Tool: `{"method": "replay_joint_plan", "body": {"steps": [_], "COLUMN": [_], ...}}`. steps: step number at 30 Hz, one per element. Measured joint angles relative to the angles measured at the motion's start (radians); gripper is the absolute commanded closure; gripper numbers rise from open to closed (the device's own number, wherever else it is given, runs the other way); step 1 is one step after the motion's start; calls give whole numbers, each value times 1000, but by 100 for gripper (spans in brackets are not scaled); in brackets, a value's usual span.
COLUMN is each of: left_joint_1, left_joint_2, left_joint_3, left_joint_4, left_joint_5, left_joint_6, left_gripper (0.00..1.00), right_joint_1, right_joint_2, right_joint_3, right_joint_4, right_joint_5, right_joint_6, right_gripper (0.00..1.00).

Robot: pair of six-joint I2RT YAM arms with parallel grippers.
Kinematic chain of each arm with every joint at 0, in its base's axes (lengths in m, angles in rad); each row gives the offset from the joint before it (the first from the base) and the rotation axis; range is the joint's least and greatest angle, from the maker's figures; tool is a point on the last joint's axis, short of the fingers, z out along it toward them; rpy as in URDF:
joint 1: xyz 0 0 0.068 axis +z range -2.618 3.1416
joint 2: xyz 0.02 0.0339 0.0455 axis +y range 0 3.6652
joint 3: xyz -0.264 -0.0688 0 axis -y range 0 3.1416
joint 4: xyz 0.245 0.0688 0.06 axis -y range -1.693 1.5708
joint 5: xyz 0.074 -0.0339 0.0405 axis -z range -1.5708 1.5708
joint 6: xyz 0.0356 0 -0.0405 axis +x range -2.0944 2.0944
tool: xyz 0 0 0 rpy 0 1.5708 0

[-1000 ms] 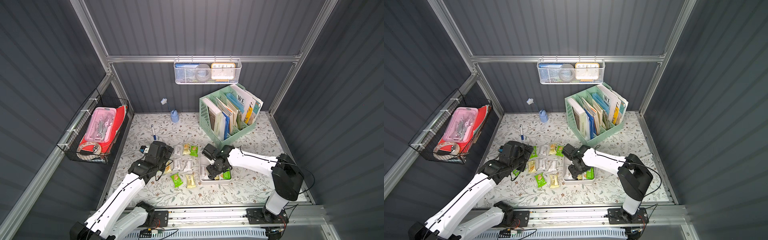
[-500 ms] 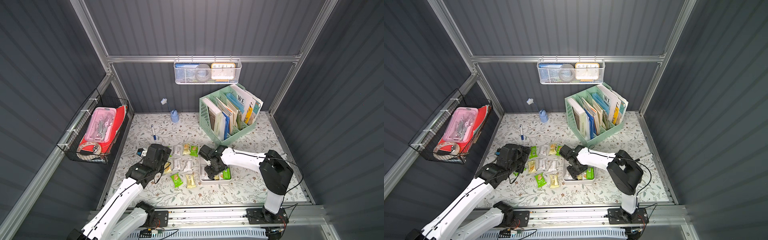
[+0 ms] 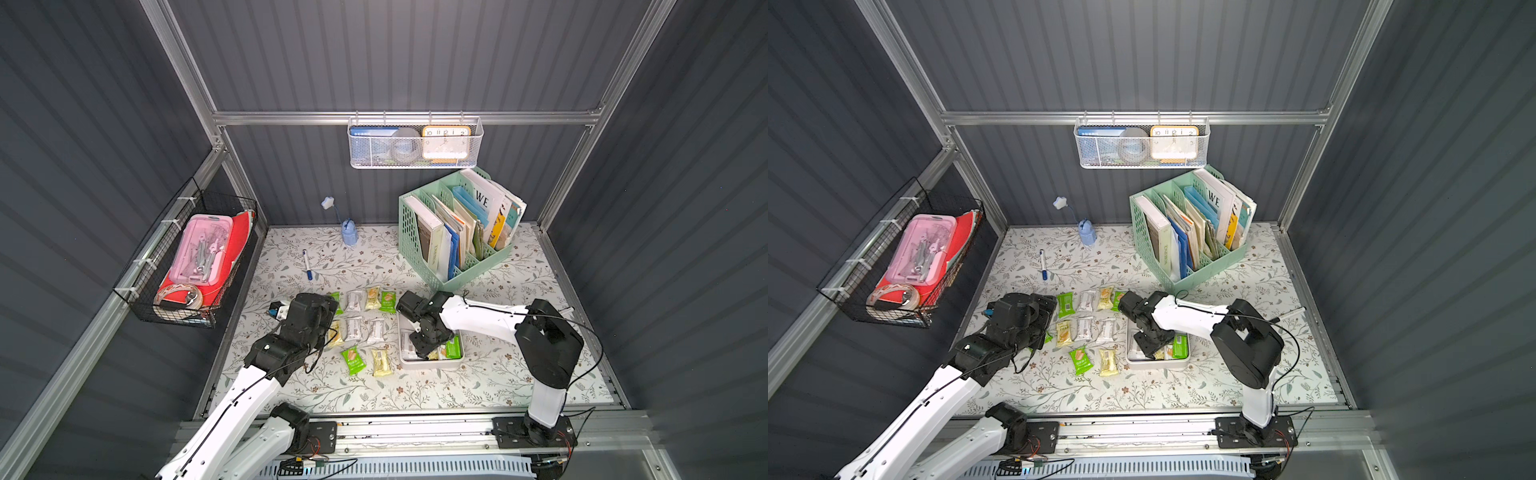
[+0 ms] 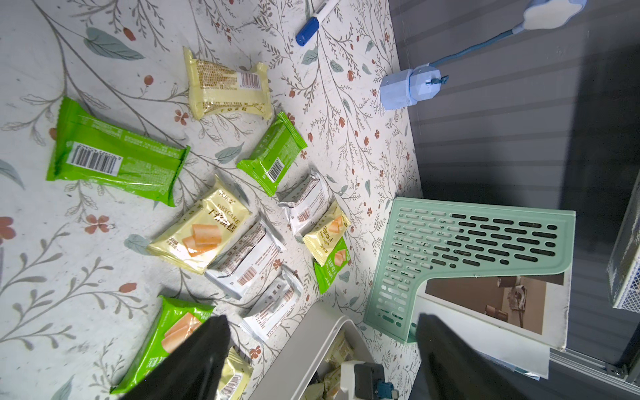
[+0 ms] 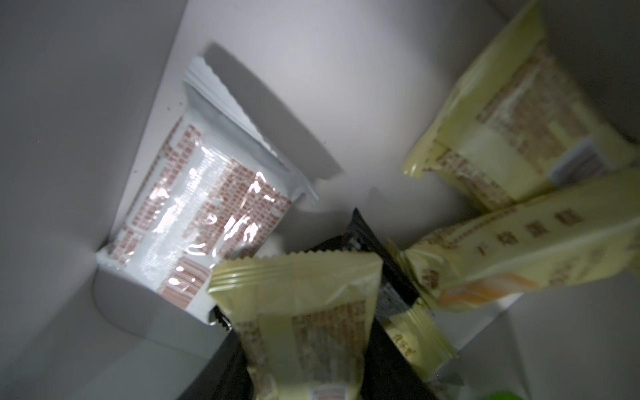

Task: Take the cookies out of the storage box
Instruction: Pick up the cookie from the storage box, then place the cookie at the center of the board.

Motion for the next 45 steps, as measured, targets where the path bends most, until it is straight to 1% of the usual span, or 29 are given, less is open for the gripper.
{"method": "replay_joint_plan", "body": {"steps": [8,15,23,27,31,38,45], "left_joint_1": [0,0,0,0,0,0,0], "left_joint_2": [-22,-27,-61,-91,-115,-161,-227], "left_joint_3": [-15,-15,-15,-18,-24,-21,17], "left_joint_4": [-15,-21,-55,-83,-117,-216,-321], "left_joint_5": [-3,-9,-39,-58,-79,-136,-197], "left_joint_6": [-8,-15,-37,-58,-76,-106,-142], "left_gripper": [11,11,11,12,11,11,11], "right_joint_1": [1,4,8,27,80,225,380], "right_joint_2": [0,-6,-72,-92,-93,-81,34], "right_joint_3": [17,60,130,188,244,304,322], "right_joint_4": [0,-16,-44,-64,-76,-55,-7], "right_joint_5": [14,27,53,58,57,39,32], "right_joint_6": [10,24,25,25,28,30,-21], "right_gripper": [59,60,61,61,61,61,61]}}
